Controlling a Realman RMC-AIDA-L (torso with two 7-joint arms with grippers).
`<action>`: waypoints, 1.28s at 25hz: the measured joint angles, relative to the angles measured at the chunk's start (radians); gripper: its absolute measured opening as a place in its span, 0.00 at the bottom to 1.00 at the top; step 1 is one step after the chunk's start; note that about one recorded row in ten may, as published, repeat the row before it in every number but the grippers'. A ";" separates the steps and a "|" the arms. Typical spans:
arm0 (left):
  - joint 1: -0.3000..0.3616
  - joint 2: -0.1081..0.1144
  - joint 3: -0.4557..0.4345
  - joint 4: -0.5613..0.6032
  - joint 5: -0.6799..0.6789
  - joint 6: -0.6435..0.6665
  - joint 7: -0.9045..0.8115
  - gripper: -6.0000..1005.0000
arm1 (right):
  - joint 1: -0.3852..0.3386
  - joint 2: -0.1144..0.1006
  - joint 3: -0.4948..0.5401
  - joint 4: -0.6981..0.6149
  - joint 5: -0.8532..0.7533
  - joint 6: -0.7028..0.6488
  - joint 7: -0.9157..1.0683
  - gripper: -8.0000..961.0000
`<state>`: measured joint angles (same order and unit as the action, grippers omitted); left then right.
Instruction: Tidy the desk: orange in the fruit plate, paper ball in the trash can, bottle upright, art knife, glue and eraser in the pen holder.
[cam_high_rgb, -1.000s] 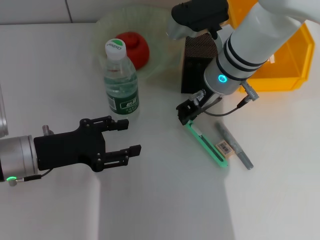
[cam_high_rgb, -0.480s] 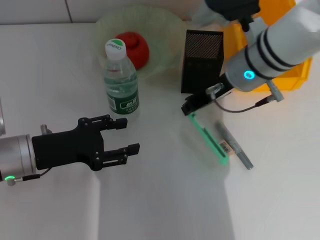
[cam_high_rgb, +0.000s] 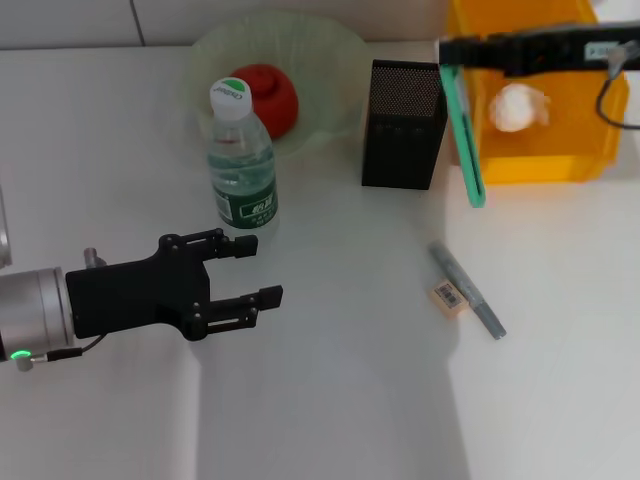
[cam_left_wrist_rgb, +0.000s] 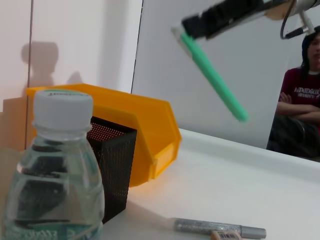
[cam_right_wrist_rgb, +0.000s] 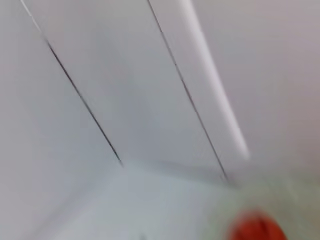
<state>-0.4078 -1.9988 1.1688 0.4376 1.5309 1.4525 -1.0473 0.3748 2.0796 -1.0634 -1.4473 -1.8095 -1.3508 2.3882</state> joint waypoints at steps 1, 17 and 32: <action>0.000 -0.001 0.000 0.000 0.000 0.000 -0.001 0.71 | 0.000 0.000 0.000 0.000 0.000 0.000 0.000 0.18; -0.007 -0.003 0.001 -0.002 0.000 0.000 -0.002 0.71 | 0.201 0.002 0.143 0.781 0.483 0.195 -0.881 0.18; -0.001 -0.006 0.000 -0.006 0.000 -0.005 0.000 0.71 | 0.230 -0.004 -0.012 0.809 0.471 0.346 -0.861 0.19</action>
<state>-0.4084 -2.0047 1.1689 0.4318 1.5309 1.4475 -1.0476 0.6053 2.0752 -1.0752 -0.6384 -1.3389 -1.0044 1.5271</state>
